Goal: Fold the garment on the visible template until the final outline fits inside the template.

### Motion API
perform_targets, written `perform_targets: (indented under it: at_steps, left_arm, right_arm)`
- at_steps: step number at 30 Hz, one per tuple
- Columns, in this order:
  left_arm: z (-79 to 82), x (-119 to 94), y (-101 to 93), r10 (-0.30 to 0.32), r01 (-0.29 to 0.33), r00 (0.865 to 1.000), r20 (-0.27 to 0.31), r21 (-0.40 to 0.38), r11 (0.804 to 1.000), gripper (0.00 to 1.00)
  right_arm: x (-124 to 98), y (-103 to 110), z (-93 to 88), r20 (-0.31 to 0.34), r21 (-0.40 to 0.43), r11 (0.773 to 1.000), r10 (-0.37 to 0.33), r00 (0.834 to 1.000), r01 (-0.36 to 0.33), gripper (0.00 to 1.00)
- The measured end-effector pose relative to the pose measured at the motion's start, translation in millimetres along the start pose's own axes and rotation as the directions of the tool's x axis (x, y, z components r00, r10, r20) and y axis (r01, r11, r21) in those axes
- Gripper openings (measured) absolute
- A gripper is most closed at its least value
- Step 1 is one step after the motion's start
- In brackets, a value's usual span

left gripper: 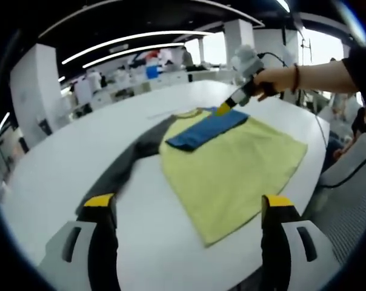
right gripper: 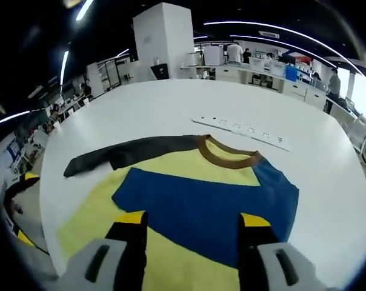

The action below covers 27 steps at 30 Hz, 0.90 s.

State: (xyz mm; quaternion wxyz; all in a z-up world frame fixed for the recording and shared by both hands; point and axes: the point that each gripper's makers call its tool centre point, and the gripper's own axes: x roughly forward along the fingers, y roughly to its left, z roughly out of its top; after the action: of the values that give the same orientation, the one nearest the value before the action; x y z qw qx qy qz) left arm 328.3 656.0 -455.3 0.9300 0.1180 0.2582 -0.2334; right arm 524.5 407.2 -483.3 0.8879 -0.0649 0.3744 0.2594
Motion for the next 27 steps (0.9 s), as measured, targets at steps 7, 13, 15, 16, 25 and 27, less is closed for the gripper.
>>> perform_targets:
  at_steps: [7,13,15,16,25,27]
  left_arm:
    - [-0.1,1.2,-5.0,-0.008,0.009,1.0,-0.006,0.011,1.0,0.96]
    - [-0.7,2.2,-5.3,-0.013,0.014,1.0,-0.014,0.019,1.0,0.96]
    - [-0.5,2.6,-5.3,-0.014,0.014,1.0,-0.013,0.018,1.0,0.95]
    - [-0.5,2.7,-5.5,-0.015,0.015,1.0,-0.013,0.018,1.0,0.95]
    - [-2.4,3.9,-7.6,-0.025,0.025,0.999,-0.022,0.027,0.999,0.95]
    - [-2.9,3.5,-7.6,-0.023,0.024,0.999,-0.022,0.024,0.999,0.94]
  right_arm:
    - [-25.2,-42.3,-16.8,-0.003,0.0,0.999,-0.049,0.999,0.049,0.57]
    - [-39.1,-69.4,-32.0,-0.013,0.041,0.996,-0.075,0.997,0.076,0.5]
    - [-40.5,-79.3,-37.5,-0.023,0.044,0.995,-0.093,0.995,0.094,0.49]
    - [-40.6,-82.1,-38.7,-0.022,0.044,0.994,-0.098,0.995,0.099,0.48]
    - [-46.1,-103.4,-56.2,-0.052,0.041,0.988,-0.148,0.988,0.15,0.41]
    - [-46.0,-106.6,-60.9,-0.059,0.045,0.988,-0.147,0.987,0.149,0.4]
